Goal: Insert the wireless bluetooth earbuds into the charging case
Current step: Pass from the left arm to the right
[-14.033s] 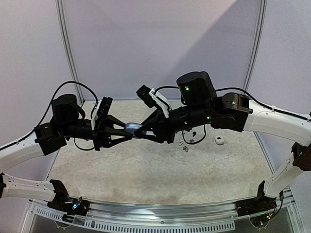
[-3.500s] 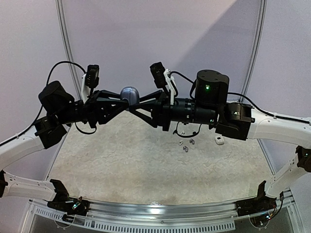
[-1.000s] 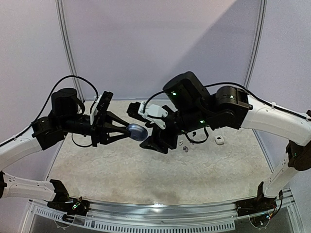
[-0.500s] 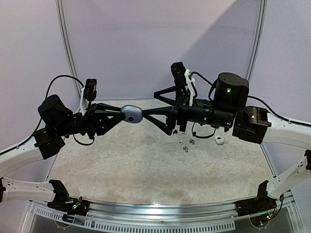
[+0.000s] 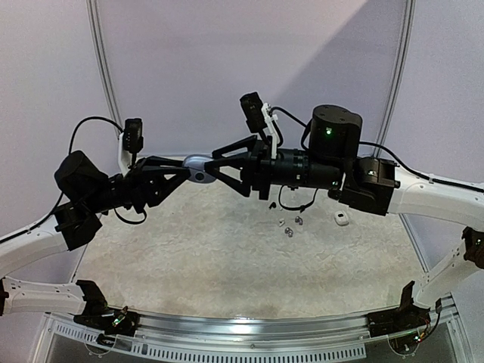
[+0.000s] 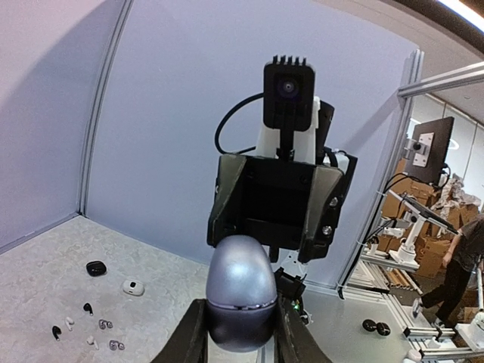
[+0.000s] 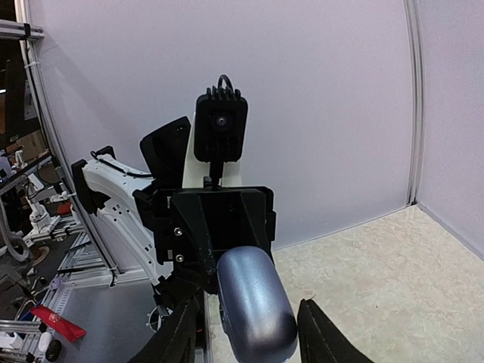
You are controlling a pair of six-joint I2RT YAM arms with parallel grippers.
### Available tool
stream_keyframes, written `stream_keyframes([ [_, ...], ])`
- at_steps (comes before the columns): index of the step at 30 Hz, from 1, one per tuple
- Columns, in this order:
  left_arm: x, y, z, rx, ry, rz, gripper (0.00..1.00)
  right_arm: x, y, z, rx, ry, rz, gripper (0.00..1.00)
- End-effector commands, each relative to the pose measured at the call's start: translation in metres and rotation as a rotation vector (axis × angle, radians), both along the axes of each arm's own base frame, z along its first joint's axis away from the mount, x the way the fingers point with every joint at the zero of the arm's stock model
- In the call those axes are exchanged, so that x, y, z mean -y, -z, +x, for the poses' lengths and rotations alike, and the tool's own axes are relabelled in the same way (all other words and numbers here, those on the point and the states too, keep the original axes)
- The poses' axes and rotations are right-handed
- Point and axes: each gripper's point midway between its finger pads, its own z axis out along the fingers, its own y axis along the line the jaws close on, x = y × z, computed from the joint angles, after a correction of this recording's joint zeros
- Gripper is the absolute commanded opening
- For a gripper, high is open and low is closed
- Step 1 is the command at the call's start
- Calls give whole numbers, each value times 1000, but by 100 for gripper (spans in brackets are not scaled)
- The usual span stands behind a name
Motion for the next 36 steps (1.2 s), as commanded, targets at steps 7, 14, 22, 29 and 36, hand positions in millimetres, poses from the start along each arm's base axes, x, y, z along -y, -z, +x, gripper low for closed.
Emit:
stream_keyframes([
  [7, -2, -7, -3, 29, 10, -29, 0, -14, 11, -1, -48, -33, -60, 45],
  [14, -1, -5, -3, 26, 10, -23, 0, -13, 6, -6, -38, -61, -52, 16],
  [22, 5, 33, 0, 102, -5, 158, 46, -5, 9, -8, 10, -60, -126, 0],
  [29, 6, 55, -8, 249, 23, 294, 56, -2, 10, -17, 155, -89, -194, 0],
  [36, 8, 39, -6, 246, 16, 211, 48, -4, 18, -16, 205, -97, -245, 0],
])
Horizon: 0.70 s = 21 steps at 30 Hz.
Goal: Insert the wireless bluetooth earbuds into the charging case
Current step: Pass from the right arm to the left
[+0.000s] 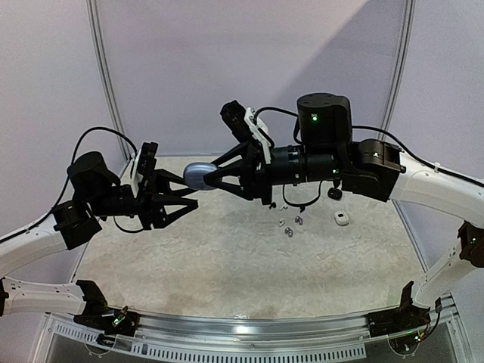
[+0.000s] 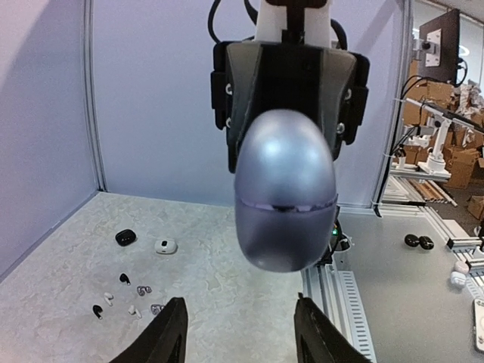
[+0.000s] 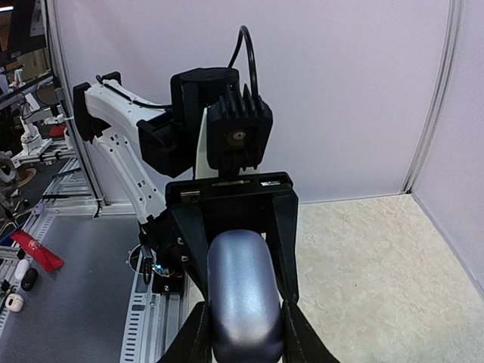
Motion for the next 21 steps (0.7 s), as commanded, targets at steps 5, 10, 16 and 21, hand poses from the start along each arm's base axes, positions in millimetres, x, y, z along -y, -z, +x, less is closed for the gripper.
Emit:
stream_keyframes([
  [5, 3, -20, -5, 45, 38, -90, 50, -4, 4, -3, 56, -29, -28, 0],
  [10, 6, -17, -7, 34, 51, -85, 41, -7, 4, -2, 56, -30, -26, 0],
  [16, 7, -17, -8, 32, 59, -88, 29, -10, 7, 1, 59, -24, -29, 0],
  [21, 8, -17, -9, 42, 68, -85, 21, -12, 13, 2, 57, -19, -46, 0],
])
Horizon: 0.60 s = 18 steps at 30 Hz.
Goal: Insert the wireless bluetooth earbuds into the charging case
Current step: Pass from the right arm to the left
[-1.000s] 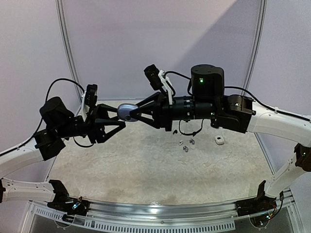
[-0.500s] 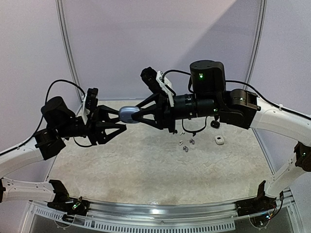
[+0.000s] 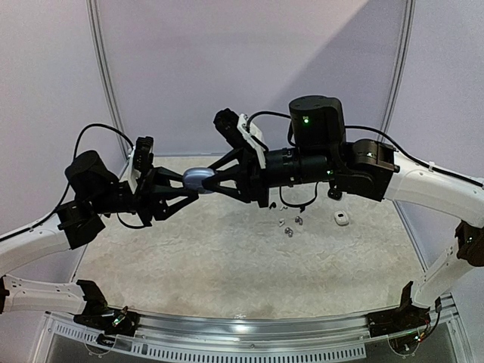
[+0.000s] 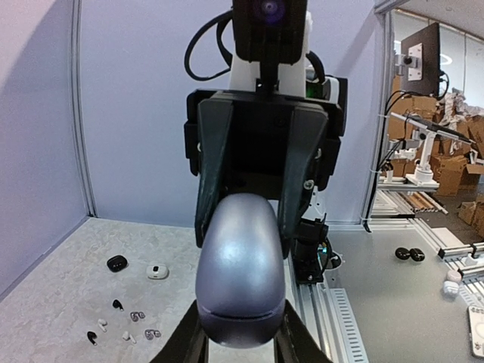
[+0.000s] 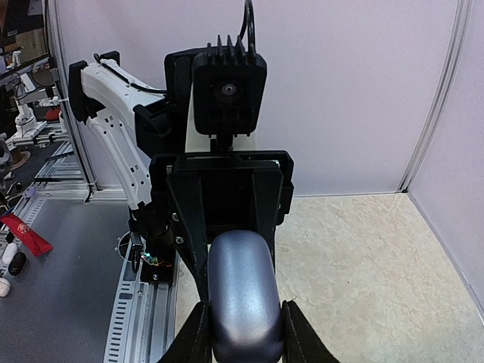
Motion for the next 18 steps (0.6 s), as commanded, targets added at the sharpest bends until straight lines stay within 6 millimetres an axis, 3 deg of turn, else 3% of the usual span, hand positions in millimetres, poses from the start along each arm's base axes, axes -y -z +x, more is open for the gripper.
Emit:
stream_keyframes([
  [1, 3, 3, -2, 10, 14, -1, 17, -6, 3, 0, 7, -6, -7, 0],
  [5, 3, 2, -2, 5, 15, -4, 3, -8, 7, 1, 3, -4, -14, 0],
  [6, 3, 2, -3, 3, 16, -6, 4, -9, 8, 3, 2, 0, -17, 0],
  [9, 2, 1, -3, -15, 16, -15, 22, -9, 10, 4, 3, 6, -18, 0],
  [18, 3, 3, -3, -42, 20, -23, 29, -8, 4, 6, 18, 17, 10, 0],
])
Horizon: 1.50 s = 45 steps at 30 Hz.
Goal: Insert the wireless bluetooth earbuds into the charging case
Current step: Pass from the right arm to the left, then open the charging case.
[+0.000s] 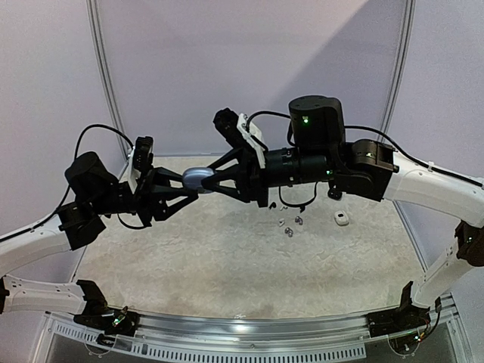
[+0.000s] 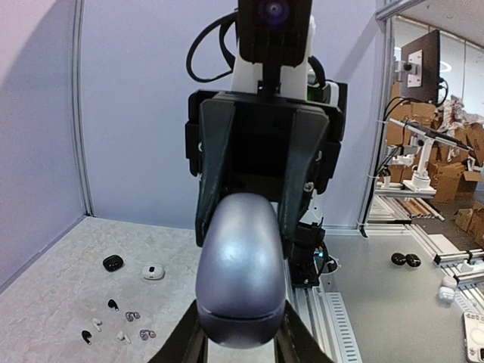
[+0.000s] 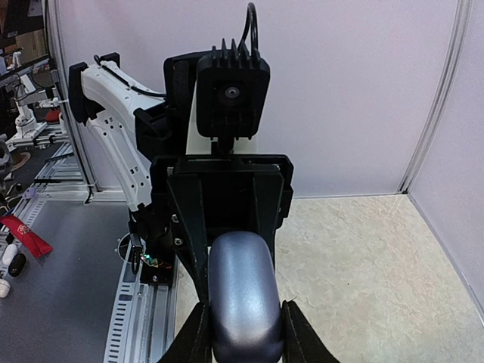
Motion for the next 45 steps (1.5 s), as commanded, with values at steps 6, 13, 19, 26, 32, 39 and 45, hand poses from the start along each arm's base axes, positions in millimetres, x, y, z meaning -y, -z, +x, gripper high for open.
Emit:
stream_keyframes([
  [6, 4, -2, -6, -7, 40, -24, 36, -7, 4, 4, 15, 12, 7, 0],
  [13, 4, -1, -9, -6, 52, -20, 16, -7, 2, 4, 20, 13, 18, 0],
  [19, 4, 0, -7, 1, 40, -18, 0, -6, 6, 12, 12, 61, 4, 17],
  [26, 5, 6, -11, 95, 38, 19, 0, -3, 6, 30, 2, 164, -6, 51],
  [32, 5, 12, -13, 209, 33, 57, 0, -6, 7, 38, -13, 192, -12, 50],
  [39, 6, 15, -14, 220, 42, 75, 0, -3, 0, 43, -24, 206, 9, 47],
  [45, 6, 16, -14, 218, 42, 73, 0, -1, 10, 47, -48, 226, -11, 46],
])
